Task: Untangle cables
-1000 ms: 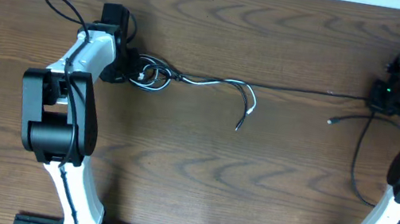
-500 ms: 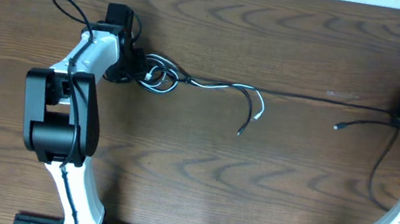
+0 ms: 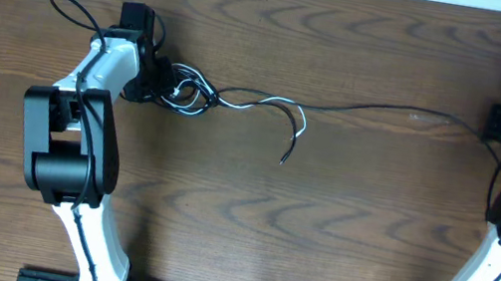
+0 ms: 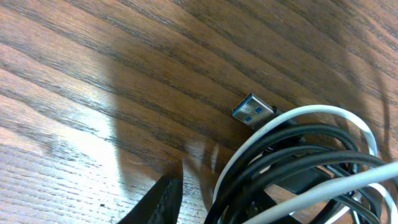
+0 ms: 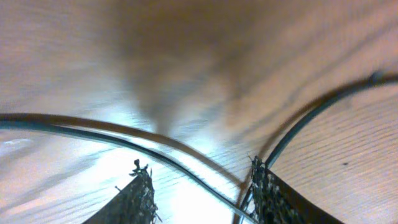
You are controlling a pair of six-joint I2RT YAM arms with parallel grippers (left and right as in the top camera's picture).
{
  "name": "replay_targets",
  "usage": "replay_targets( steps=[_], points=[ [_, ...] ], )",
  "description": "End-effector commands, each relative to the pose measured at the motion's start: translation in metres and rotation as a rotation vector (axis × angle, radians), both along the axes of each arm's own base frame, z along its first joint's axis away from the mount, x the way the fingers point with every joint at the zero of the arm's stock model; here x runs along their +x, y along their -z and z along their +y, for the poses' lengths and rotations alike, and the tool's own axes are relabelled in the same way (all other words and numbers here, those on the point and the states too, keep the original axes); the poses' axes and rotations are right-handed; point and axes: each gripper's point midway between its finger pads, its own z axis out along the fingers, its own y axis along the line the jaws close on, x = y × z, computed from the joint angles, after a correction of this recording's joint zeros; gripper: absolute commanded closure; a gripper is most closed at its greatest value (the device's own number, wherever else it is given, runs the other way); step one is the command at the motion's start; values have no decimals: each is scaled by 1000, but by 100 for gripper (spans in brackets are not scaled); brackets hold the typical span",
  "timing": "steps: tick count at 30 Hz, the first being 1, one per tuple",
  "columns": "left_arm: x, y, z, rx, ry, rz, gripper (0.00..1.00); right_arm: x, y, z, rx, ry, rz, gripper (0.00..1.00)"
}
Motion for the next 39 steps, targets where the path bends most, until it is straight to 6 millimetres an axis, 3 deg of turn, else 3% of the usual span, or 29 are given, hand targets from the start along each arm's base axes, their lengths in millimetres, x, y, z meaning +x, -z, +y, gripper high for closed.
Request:
replay_targets(
  steps=[1, 3, 6, 7, 10, 12, 14, 16, 18, 25, 35, 39],
  points=[
    [-5, 10, 6, 5, -18, 30, 68, 19, -27, 8, -93, -77, -18, 46],
    [-5, 10, 6, 5, -18, 30, 67, 21, -36, 15, -116, -99, -8, 38],
    [-5, 10, 6, 4, -17, 30, 67, 26, -41, 31, -112, -133, -8, 36],
    [-5, 10, 6, 4, -17, 30, 62, 28, -41, 41, -85, -149, -16, 36],
    [-4, 10, 5, 1, -17, 26, 60, 40, -37, 104, 155, -257, -77, 39],
    [-4, 10, 5, 1, -17, 25, 60, 45, -40, 134, 271, -289, -111, 41],
    [-4, 10, 5, 1, -17, 25, 60, 50, -46, 170, 405, -330, -151, 43],
    [-3, 9, 2, -13, -13, 21, 60, 55, -58, 218, 570, -394, -204, 45],
    [-2, 9, -3, -44, -7, 15, 60, 56, -64, 247, 636, -443, -225, 46],
    [1, 7, -11, -89, 3, 0, 60, 47, -65, 331, 659, -600, -216, 46],
    [5, 5, -28, -114, 44, -15, 60, 42, -71, 442, 725, -593, -265, 53],
    [6, 5, -31, -112, 58, -21, 60, 38, -62, 475, 730, -573, -266, 44]
  ],
)
